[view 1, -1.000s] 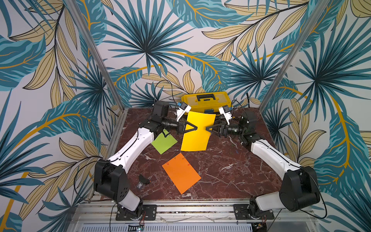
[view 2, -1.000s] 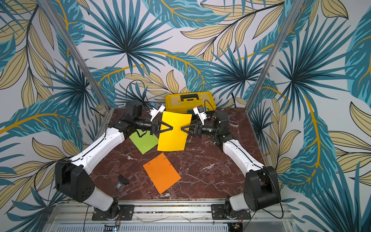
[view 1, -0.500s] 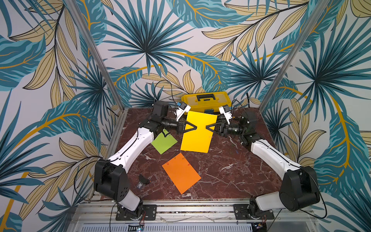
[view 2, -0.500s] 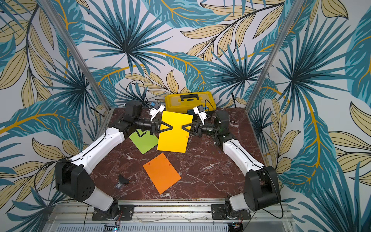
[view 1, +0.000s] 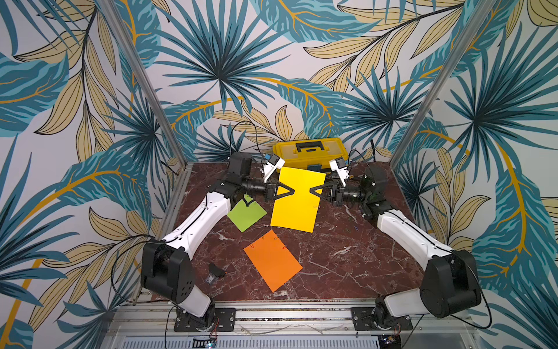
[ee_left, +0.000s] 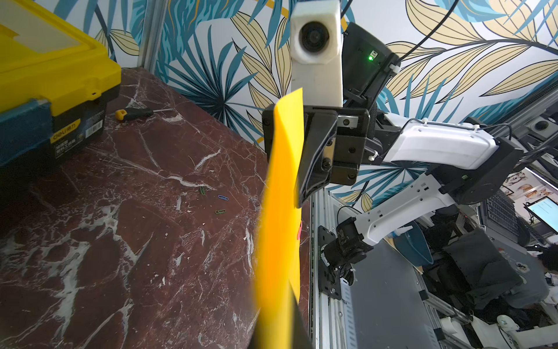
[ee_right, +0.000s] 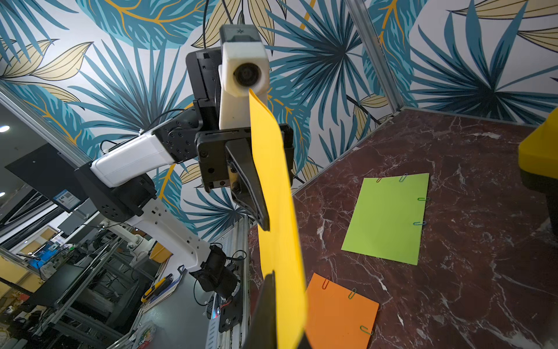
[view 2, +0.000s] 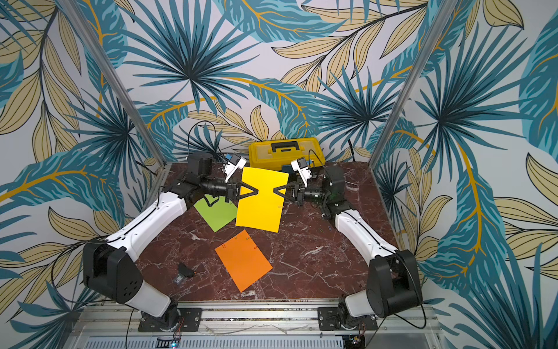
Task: Unclip the paperclips from the documents
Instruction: Adjust the document.
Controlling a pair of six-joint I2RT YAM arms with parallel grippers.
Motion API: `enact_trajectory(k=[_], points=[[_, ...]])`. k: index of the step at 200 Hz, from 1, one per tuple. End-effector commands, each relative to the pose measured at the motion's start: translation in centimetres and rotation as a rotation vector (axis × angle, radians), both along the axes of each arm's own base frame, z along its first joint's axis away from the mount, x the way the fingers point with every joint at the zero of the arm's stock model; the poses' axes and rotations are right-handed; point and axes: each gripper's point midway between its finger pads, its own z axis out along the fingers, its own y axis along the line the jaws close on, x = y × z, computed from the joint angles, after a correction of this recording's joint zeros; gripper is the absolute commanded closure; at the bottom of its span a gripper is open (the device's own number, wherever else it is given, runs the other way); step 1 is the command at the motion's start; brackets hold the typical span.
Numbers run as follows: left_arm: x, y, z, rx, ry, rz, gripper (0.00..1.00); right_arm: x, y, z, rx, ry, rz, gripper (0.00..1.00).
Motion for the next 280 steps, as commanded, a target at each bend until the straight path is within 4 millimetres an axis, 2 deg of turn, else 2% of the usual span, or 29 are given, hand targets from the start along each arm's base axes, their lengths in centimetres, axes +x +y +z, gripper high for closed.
enact_trajectory(k=[1,53,115,124,146,175,205,213,230,242,254,280], points=[[-0.2,0.3,0.4,-0.006,-0.017,0.007,0.92,0.5,0.0,0.8,0.000,-0.029,-0.023,1.00],[-0.3,0.8,0.1,-0.002,0.009,0.026,0.80,1.0,-0.5,1.8,0.002,-0.055,-0.054,1.00],[-0.1,1.1,0.0,-0.006,0.030,0.043,0.80,1.2,-0.7,1.8,0.001,-0.052,-0.063,1.00],[0.2,1.1,0.4,-0.017,0.005,0.050,0.80,1.2,-0.7,1.9,0.002,-0.053,-0.061,1.00],[0.4,1.2,0.7,-0.024,0.001,0.057,0.86,1.0,-0.8,1.8,-0.006,-0.053,-0.062,1.00],[0.4,1.1,0.9,-0.030,0.001,0.047,1.00,1.0,-0.8,1.8,-0.004,-0.047,-0.061,1.00],[0.3,1.1,1.0,-0.034,0.003,0.038,1.00,1.0,-0.8,1.8,-0.004,-0.043,-0.065,1.00],[0.2,1.1,1.0,-0.034,0.001,0.037,1.00,1.0,-0.8,1.8,-0.005,-0.042,-0.063,0.94],[-0.1,1.1,1.4,-0.040,-0.012,0.028,1.00,0.8,-0.8,1.4,-0.021,-0.039,-0.057,0.72],[-0.3,1.1,1.8,-0.045,-0.021,0.021,1.00,0.6,-0.8,1.0,-0.036,-0.035,-0.050,0.63],[-0.5,1.2,2.1,-0.052,-0.028,0.010,1.00,0.3,-0.8,0.6,-0.047,-0.030,-0.036,0.56],[-1.0,1.3,3.1,-0.067,-0.044,-0.006,1.00,-0.2,-0.7,-0.3,-0.066,-0.010,-0.003,0.50]])
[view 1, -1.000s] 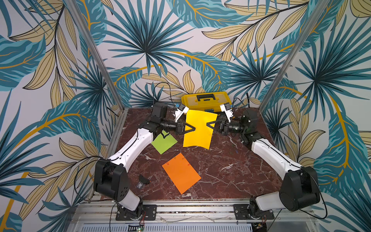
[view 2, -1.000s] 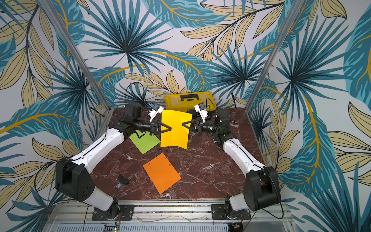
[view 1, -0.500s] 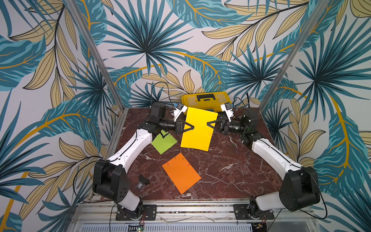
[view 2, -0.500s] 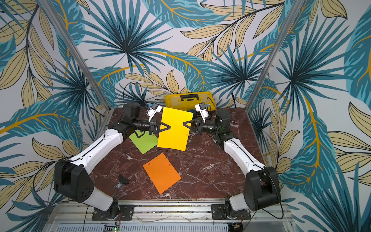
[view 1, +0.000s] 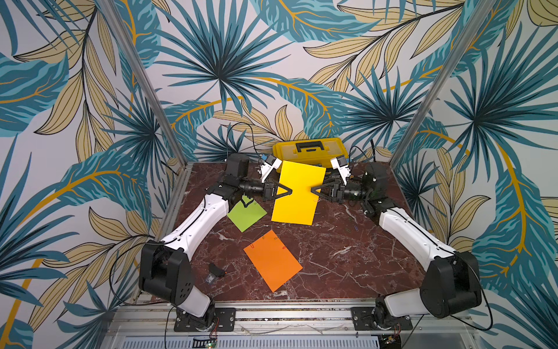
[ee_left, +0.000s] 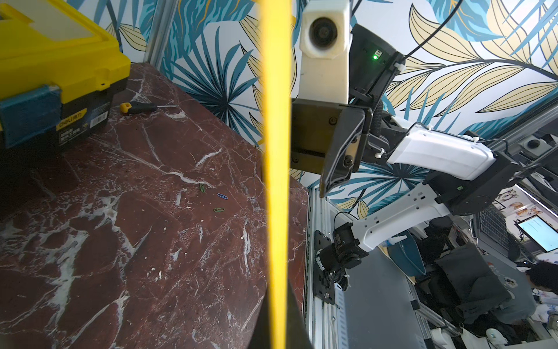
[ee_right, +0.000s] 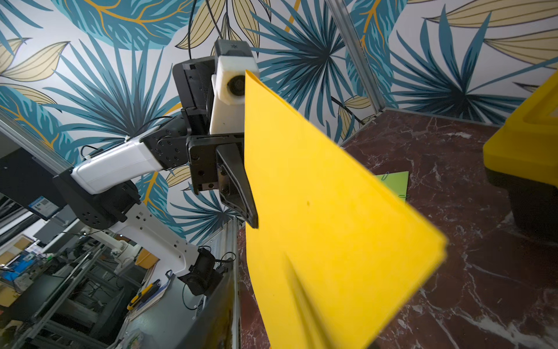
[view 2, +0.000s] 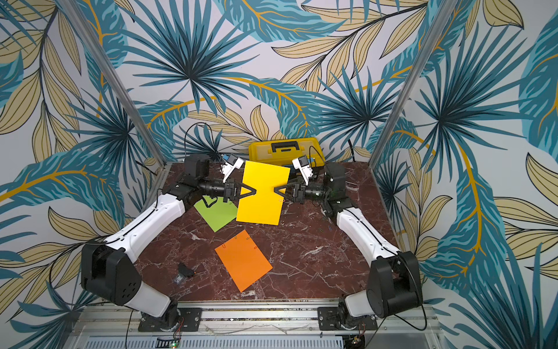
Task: Unclip the paperclips from the documents
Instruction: Adjust the document.
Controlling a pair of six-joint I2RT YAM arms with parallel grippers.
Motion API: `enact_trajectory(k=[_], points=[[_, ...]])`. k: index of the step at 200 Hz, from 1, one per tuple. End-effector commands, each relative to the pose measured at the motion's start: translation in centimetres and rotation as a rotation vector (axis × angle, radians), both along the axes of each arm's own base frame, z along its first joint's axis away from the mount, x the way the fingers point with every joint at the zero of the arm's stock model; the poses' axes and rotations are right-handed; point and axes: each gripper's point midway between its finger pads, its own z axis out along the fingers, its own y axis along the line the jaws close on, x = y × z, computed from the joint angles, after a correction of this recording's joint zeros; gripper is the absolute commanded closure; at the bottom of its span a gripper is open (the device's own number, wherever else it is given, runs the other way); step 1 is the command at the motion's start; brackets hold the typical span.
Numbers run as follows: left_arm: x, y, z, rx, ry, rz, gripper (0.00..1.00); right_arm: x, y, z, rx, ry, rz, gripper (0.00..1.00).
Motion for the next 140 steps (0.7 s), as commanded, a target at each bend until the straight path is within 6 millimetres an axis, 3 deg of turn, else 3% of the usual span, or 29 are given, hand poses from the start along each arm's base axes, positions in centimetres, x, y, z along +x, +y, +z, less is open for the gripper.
enact_trajectory(k=[1,35,140], points=[[-1.2,0.4,3.2,-0.045,-0.093,-0.031,1.00,-1.0,-0.1,-0.1,-0.023,-0.012,0.039,0.50],[-1.6,0.4,3.9,-0.058,-0.095,-0.052,1.00,-1.0,-0.1,-1.6,-0.047,0.011,0.046,0.47],[-2.4,0.5,4.8,-0.072,-0.110,-0.069,1.00,-0.5,0.3,-3.4,-0.035,0.049,0.075,0.45]])
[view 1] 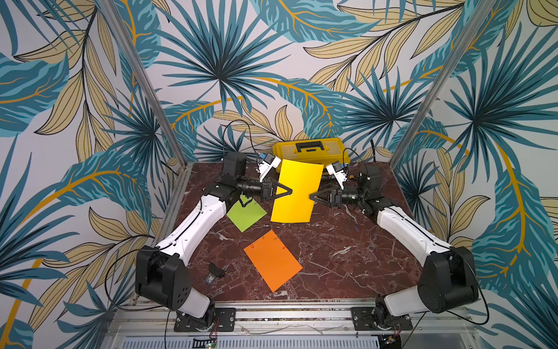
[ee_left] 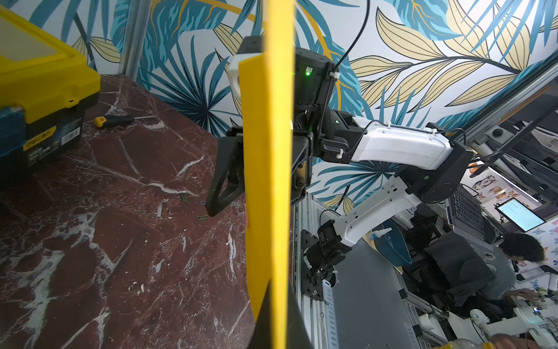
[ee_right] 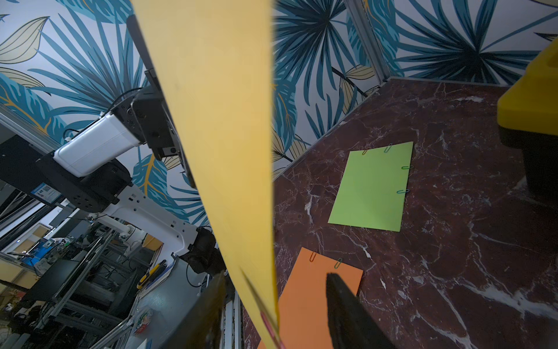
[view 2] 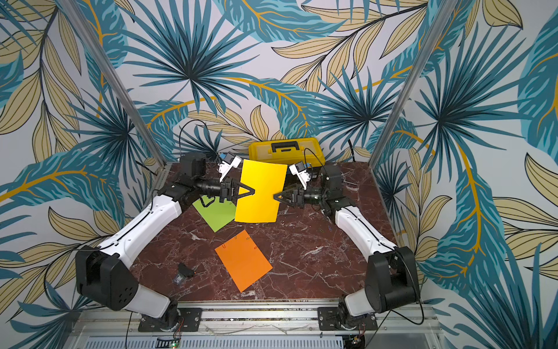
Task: Unclip the paperclips from the documents
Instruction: Adjust the document, then remove the paper clip from the document.
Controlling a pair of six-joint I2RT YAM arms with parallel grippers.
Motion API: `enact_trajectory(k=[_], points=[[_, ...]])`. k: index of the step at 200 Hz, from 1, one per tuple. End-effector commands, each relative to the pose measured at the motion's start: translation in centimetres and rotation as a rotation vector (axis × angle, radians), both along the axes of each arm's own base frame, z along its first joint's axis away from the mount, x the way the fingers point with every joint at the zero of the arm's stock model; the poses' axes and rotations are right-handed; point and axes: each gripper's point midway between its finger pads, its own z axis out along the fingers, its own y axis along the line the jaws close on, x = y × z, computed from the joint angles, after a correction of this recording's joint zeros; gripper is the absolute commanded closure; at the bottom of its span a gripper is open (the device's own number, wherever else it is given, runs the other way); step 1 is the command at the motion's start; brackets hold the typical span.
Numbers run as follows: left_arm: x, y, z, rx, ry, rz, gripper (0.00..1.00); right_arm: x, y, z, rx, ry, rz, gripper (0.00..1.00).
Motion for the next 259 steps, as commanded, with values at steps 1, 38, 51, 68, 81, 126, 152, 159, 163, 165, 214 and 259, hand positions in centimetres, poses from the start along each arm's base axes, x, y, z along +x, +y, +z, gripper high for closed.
enact_trajectory(k=[1,38,51,68,81,126,152,159,163,165,214,259], points=[[-0.7,0.4,2.6,-0.034,-0.075,-0.014,1.00,-0.3,0.1,-0.2,0.016,-0.006,0.030,0.45],[-0.5,0.3,2.4,-0.031,-0.071,-0.010,1.00,-1.1,0.3,0.8,0.059,-0.010,0.078,0.48],[-0.4,0.4,2.3,-0.029,-0.070,-0.006,1.00,-1.4,0.3,1.0,0.063,-0.008,0.092,0.52],[-0.2,0.5,2.3,-0.028,-0.073,0.002,1.00,-1.9,0.3,0.9,0.066,0.002,0.109,0.57],[-0.1,0.7,2.4,-0.028,-0.076,0.008,1.00,-2.2,0.4,0.8,0.065,0.009,0.120,0.59],[0.2,1.3,2.5,-0.030,-0.077,0.021,1.00,-2.8,0.3,0.7,0.054,0.010,0.127,0.73],[0.2,1.5,2.1,-0.027,-0.069,0.025,1.00,-3.0,0.3,1.0,0.055,0.002,0.128,0.79],[0.2,1.5,2.1,-0.027,-0.069,0.027,1.00,-3.0,0.3,1.1,0.055,-0.002,0.128,0.80],[0.2,1.5,2.1,-0.026,-0.070,0.027,1.00,-3.0,0.3,1.1,0.055,0.000,0.128,0.81],[0.2,1.5,2.0,-0.026,-0.069,0.027,1.00,-3.0,0.3,1.1,0.055,0.000,0.129,0.81],[0.2,1.8,1.6,-0.022,-0.064,0.034,1.00,-3.0,0.3,1.2,0.053,-0.002,0.125,0.82],[0.1,2.1,1.6,-0.023,-0.066,0.040,1.00,-2.9,0.2,1.1,0.046,-0.001,0.117,0.82]])
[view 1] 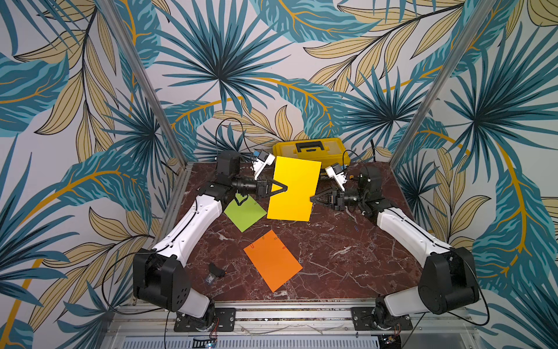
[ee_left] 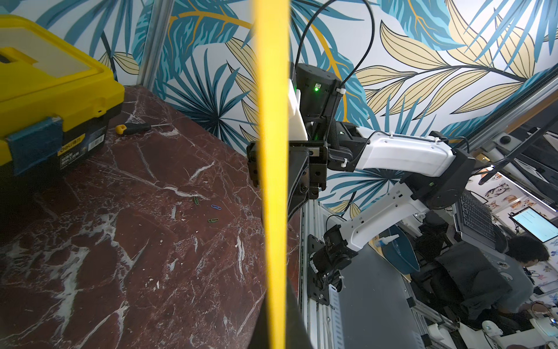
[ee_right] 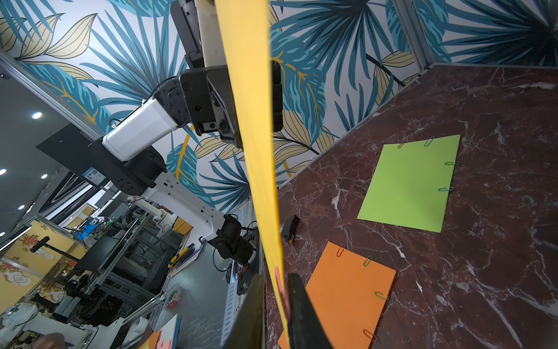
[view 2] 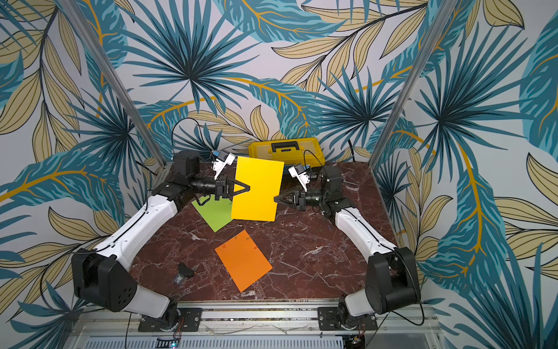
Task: Unclip the paperclips from the documents
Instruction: Remove the paper clip from the document.
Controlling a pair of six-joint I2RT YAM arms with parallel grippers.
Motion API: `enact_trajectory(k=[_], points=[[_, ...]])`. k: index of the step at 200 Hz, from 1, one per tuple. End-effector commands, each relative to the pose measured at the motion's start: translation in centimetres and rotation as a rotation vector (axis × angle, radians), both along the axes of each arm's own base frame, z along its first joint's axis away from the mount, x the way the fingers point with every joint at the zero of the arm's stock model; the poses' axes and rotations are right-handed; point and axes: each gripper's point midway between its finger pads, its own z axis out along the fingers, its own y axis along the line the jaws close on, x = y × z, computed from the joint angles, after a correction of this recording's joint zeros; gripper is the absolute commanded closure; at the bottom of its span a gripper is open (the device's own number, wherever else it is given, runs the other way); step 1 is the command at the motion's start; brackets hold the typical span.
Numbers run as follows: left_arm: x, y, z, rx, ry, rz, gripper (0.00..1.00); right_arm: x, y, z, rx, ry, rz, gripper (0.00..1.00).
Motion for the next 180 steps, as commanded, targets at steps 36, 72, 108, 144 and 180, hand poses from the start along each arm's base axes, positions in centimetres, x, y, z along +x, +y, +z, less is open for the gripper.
enact_trajectory(k=[36,72,108,144,180], points=[[-0.83,0.53,0.90,-0.016,-0.047,-0.009,1.00,-0.52,-0.04,0.76,0.001,-0.021,0.008,0.82],[-0.86,0.50,0.87,-0.017,-0.045,-0.012,1.00,-0.36,0.04,1.13,0.005,-0.023,0.010,0.74],[-0.80,0.52,0.70,-0.015,-0.041,-0.010,1.00,-0.29,0.09,1.23,0.008,-0.023,0.010,0.78],[-0.77,0.46,0.51,-0.014,-0.036,-0.013,1.00,-0.17,0.03,1.34,0.008,-0.024,0.003,0.83],[-0.79,0.46,0.20,-0.014,-0.029,-0.017,1.00,0.10,-0.01,1.38,0.005,-0.025,-0.010,0.81]])
